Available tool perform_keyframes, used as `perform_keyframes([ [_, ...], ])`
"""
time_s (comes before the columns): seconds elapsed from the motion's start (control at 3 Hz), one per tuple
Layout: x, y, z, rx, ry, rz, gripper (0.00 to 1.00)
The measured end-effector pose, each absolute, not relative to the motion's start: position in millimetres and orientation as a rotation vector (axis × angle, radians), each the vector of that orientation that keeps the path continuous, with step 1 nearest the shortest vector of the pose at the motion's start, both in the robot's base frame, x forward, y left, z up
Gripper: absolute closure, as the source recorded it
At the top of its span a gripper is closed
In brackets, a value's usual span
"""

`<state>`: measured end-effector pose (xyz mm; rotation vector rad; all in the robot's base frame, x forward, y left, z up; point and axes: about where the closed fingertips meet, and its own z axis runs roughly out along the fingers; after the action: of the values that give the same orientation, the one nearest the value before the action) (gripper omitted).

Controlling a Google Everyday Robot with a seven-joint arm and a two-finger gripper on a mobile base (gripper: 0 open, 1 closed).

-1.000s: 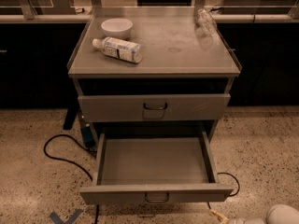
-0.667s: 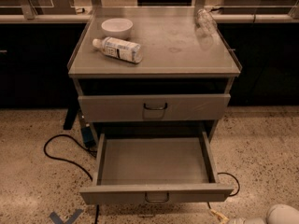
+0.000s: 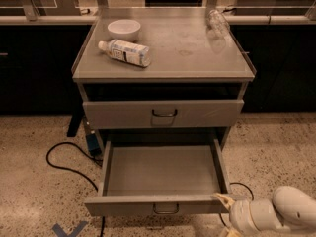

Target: Close middle drawer

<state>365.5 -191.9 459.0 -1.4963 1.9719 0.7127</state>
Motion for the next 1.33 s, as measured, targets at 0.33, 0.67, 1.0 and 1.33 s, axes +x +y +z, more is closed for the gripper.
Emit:
perform_keyframes([
  [0.33, 416, -187, 454, -1.487, 2.007, 0.720, 0.00],
  [0.67, 416, -187, 454, -1.486, 2.007, 0.720, 0.00],
  [1.0, 388, -188, 458, -1.481, 2.017, 0.681, 0.00],
  [1.33, 347, -192, 439, -1.429, 2.049, 0.736, 0.00],
])
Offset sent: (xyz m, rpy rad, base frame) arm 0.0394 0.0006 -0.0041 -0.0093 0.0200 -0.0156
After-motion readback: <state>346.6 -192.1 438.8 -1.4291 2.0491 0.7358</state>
